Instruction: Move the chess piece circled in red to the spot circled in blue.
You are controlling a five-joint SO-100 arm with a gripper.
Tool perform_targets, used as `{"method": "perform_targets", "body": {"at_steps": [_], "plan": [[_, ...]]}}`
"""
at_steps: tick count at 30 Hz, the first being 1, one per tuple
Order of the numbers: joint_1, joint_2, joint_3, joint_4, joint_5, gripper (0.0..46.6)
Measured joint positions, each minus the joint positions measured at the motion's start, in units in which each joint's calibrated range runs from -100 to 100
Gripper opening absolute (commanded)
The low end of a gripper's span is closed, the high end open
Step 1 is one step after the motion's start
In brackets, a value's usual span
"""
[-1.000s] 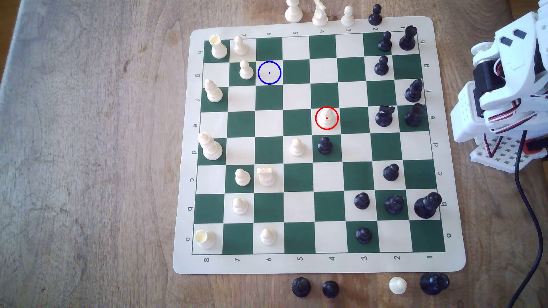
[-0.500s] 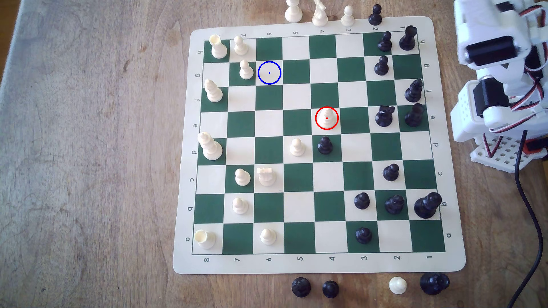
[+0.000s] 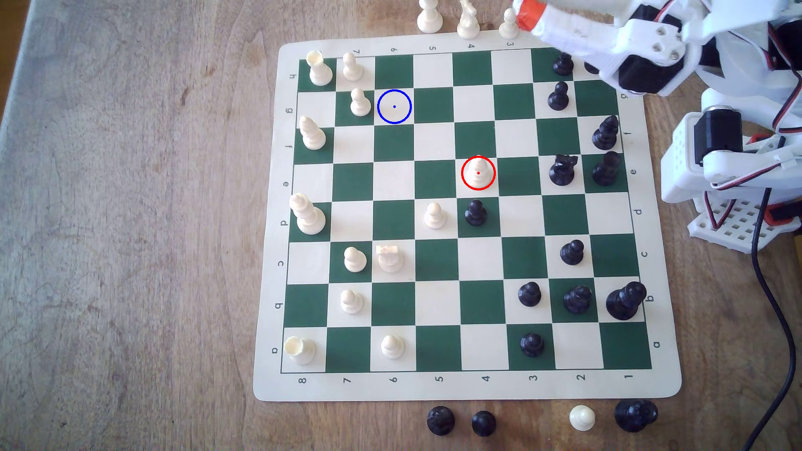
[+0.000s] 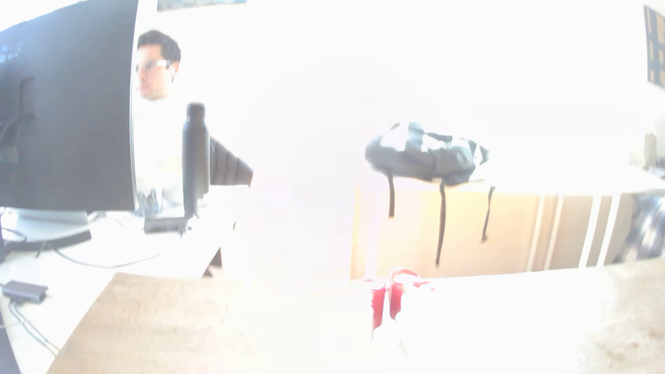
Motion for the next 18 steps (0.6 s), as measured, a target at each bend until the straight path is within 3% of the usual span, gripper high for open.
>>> {"method": "perform_targets", "body": {"at_steps": [11,18], "plan": [[0.7,17.8,-13.2,18.8,-2.5,1.5],[2.9,36.5,-32.8,40.8,-4.5,2.3]]}}
